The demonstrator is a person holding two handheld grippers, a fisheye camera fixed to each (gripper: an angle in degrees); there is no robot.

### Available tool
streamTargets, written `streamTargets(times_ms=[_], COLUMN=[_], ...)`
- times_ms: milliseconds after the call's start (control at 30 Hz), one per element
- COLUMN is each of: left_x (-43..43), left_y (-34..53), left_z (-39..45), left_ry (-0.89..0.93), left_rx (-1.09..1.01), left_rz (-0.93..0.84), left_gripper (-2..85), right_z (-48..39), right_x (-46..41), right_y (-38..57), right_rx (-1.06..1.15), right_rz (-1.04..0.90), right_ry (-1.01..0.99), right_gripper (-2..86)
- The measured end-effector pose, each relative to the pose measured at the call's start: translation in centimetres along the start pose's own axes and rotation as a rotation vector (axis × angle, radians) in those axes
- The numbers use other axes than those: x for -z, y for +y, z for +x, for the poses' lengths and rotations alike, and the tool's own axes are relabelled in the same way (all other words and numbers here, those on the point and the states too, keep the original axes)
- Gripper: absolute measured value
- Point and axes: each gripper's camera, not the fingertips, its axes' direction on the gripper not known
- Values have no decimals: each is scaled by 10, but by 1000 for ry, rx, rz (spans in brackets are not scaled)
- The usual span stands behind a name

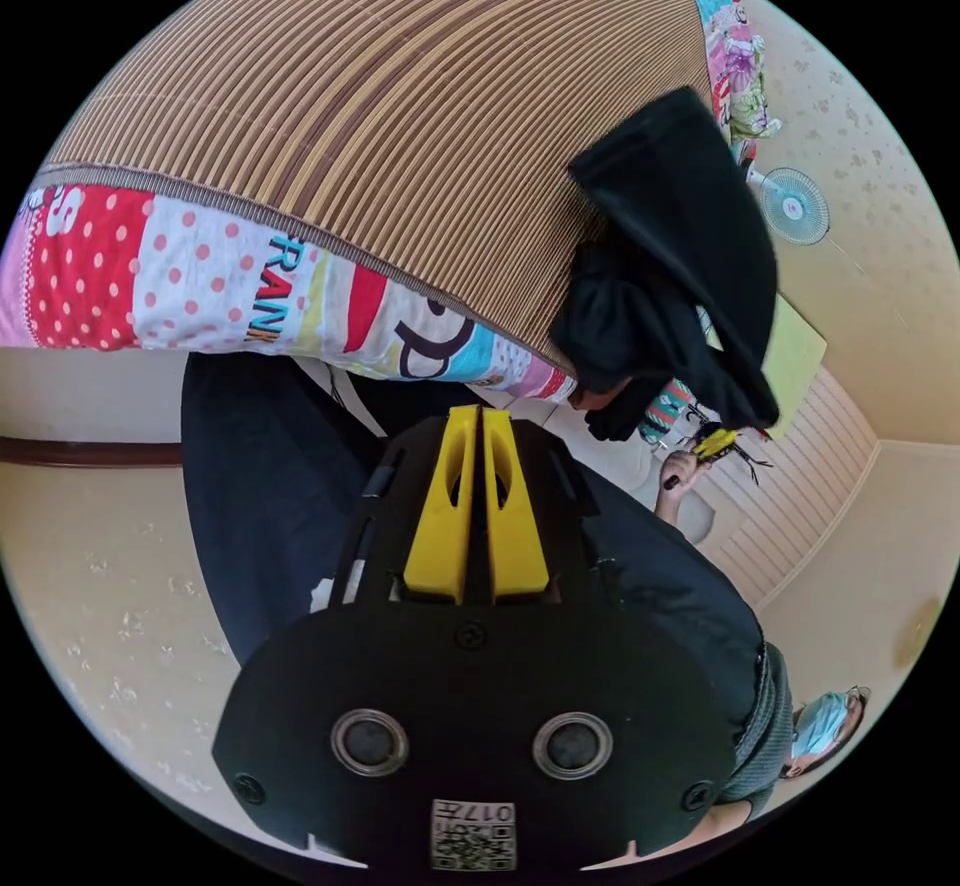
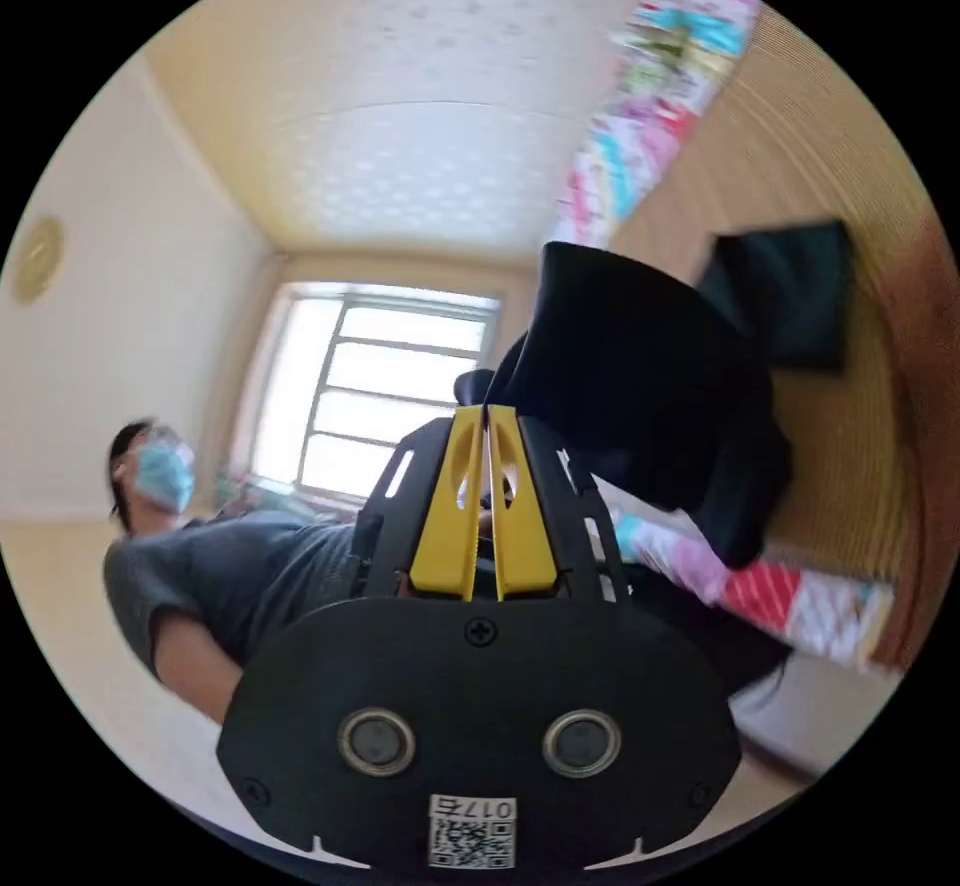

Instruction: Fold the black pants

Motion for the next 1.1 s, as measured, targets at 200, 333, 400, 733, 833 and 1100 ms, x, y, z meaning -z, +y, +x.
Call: streamTargets(times_ms=[200,333,400,733,833,1100], left_x=[-3,-8,-12,-47,-60,-97], left_y=[-2,-4,-7,-21,-18,0], left_z=[-3,-1,2,27,21,2], left_ry=[29,42,39,34,58,138], left_rx=[20,40,42,2,27,128], left_rz=[45,81,86,102,120,201], left_gripper=[-10,-10,-10,-10,-10,-10], right_z=[66,31,1,30,103,279], right_x=[-11,-79,-129,-243,-212,-164], right_y=[-6,-64,-90,-160,-150,-74], right_rx=[-222,60,217,254,57,-382], right_rz=[14,-100,-229,-487,-430,-424], right_ry=[213,6,-51,239,467,830], right_gripper=[8,9,11,67,114,217])
